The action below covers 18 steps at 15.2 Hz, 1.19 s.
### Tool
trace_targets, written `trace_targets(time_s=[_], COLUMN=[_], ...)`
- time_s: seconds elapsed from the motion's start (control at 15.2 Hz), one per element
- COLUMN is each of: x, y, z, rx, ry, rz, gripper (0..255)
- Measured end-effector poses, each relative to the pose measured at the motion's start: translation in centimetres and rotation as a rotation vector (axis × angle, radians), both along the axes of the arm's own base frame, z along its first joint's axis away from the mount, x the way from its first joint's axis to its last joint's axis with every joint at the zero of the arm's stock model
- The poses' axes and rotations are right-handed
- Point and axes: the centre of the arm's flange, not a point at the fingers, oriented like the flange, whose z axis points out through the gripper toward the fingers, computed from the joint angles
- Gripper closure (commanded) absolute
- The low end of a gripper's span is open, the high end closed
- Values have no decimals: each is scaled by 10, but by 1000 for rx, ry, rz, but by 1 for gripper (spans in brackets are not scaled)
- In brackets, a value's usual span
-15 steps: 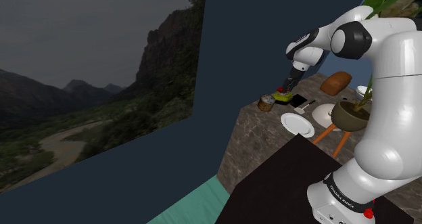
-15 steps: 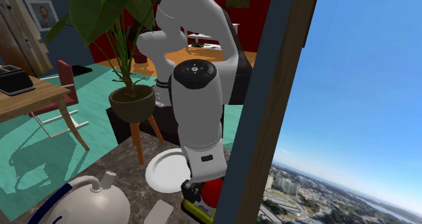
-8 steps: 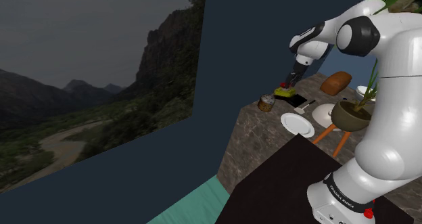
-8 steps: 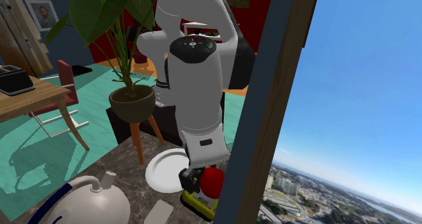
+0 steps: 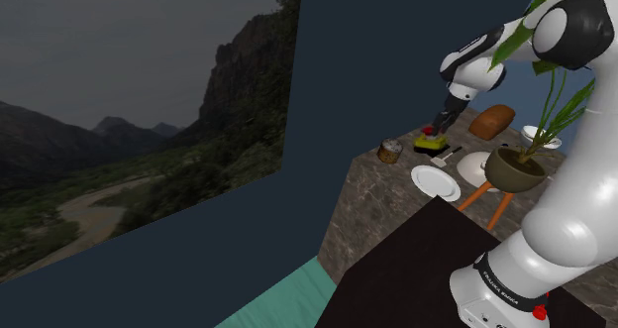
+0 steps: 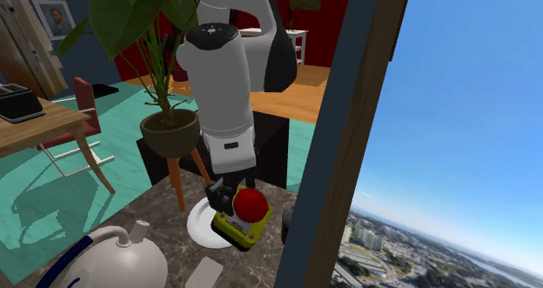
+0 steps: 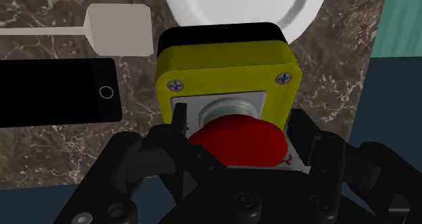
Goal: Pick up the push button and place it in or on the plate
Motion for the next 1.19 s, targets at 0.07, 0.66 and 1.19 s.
trace_targets(time_s=[0.07, 0.66, 1.19], x=[-10, -120, -133], y=[6, 47, 52], z=[2, 21, -11], rx=[0, 0, 0], ry=[0, -1, -2], rz=[0, 0, 4], gripper=[255, 255, 0])
